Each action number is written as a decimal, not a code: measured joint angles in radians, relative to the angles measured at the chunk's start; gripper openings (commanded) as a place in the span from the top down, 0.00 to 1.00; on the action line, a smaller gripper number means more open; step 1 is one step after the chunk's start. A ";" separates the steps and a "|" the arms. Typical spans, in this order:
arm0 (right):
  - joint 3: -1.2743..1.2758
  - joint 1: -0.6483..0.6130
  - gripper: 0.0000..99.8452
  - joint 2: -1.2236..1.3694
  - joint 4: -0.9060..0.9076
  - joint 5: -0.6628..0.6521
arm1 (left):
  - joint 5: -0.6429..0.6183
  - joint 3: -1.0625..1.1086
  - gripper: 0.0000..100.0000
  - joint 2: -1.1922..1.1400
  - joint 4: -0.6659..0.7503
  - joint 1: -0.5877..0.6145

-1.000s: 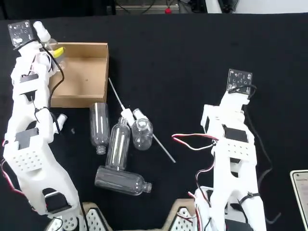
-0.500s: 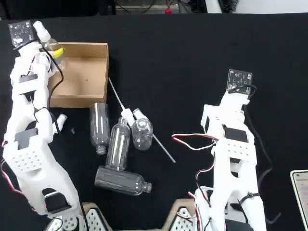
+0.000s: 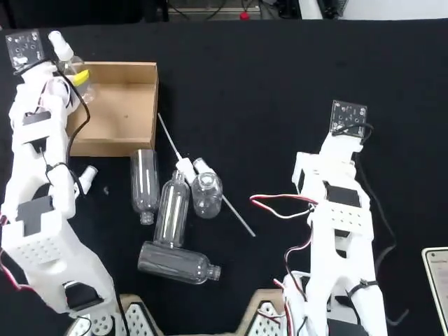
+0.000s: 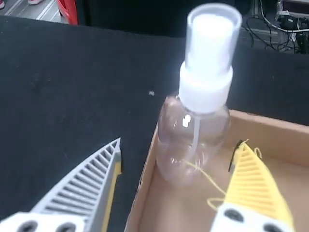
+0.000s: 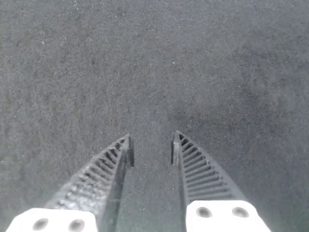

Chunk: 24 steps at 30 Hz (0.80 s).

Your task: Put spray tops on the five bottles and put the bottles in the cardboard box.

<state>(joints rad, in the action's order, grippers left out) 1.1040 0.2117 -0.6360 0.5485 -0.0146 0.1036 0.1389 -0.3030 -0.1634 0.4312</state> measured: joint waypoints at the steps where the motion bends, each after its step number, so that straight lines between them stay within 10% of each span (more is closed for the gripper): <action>1: 0.000 0.000 0.87 0.000 0.000 0.000 | 0.000 0.011 0.65 0.009 0.000 0.000; 24: 0.000 0.000 0.87 0.000 0.000 0.000 | 0.000 0.155 0.65 0.394 -0.476 0.008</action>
<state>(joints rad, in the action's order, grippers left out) 1.1040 0.2117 -0.6360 0.5485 -0.0146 0.1036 0.2938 0.0913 -0.6391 0.4388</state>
